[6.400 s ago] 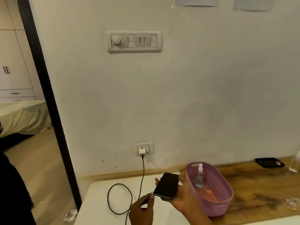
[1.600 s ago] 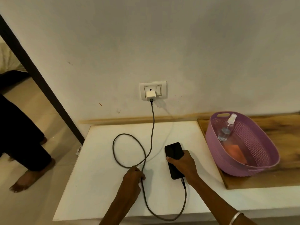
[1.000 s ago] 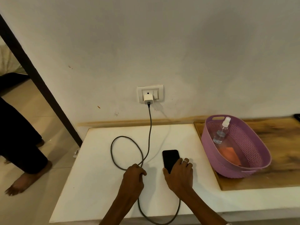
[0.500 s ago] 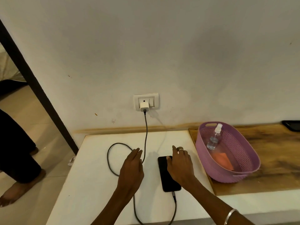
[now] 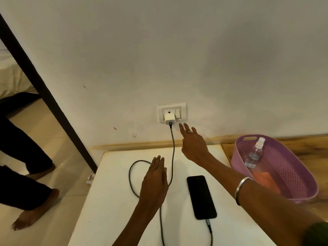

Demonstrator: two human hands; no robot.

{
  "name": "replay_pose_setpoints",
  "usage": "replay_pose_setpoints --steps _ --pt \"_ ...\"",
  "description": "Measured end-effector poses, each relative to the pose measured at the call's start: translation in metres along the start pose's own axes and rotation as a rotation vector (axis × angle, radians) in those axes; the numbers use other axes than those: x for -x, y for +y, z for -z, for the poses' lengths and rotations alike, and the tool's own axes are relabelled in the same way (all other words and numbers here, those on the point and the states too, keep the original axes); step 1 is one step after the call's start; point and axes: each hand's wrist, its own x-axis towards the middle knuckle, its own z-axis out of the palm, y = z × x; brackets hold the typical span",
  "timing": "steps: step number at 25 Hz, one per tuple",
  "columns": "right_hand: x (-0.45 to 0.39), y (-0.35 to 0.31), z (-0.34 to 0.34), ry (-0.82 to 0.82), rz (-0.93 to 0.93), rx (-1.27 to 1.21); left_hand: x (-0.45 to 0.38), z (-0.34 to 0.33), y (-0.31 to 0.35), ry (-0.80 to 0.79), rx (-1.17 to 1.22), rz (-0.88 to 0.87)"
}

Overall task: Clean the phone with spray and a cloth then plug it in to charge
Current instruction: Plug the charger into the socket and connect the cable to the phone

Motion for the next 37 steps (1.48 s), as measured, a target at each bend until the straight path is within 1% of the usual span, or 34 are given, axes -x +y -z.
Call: replay_pose_setpoints --steps 3,6,10,13,15,17,21,26,28,33,35,37 --pt "-0.02 -0.006 -0.003 0.007 -0.038 0.05 -0.003 -0.007 -0.011 -0.02 0.025 0.035" --pt "-0.031 -0.008 -0.007 0.032 -0.044 0.071 -0.017 -0.011 -0.009 -0.012 0.027 0.012" --pt "-0.039 -0.017 -0.016 0.012 -0.103 0.195 -0.046 -0.014 0.0 0.012 0.049 -0.014" --pt "-0.045 -0.025 -0.015 -0.013 -0.113 0.268 -0.047 -0.014 0.005 0.018 0.039 -0.013" --pt "-0.043 -0.026 -0.011 -0.022 -0.111 0.237 -0.044 -0.012 0.005 0.008 0.05 0.002" --pt "-0.037 -0.019 -0.002 0.004 -0.08 0.178 -0.037 -0.008 0.006 0.005 0.053 0.008" --pt "-0.007 0.015 0.021 0.037 -0.064 0.178 -0.023 0.001 0.009 0.0 0.034 -0.001" --pt "0.05 0.048 0.033 -0.079 -0.069 0.202 -0.003 0.004 0.013 -0.065 0.008 0.036" --pt "0.07 0.058 0.035 -0.099 -0.078 0.219 0.008 0.002 0.011 -0.1 -0.017 0.049" --pt "0.112 0.076 0.022 -0.128 -0.13 0.167 0.034 -0.006 0.002 -0.175 -0.029 0.123" --pt "0.128 0.079 0.012 -0.132 -0.167 0.101 0.04 -0.009 0.001 -0.184 -0.039 0.139" --pt "0.146 0.084 0.003 -0.199 -0.177 0.074 0.044 -0.011 0.002 -0.188 -0.042 0.141"
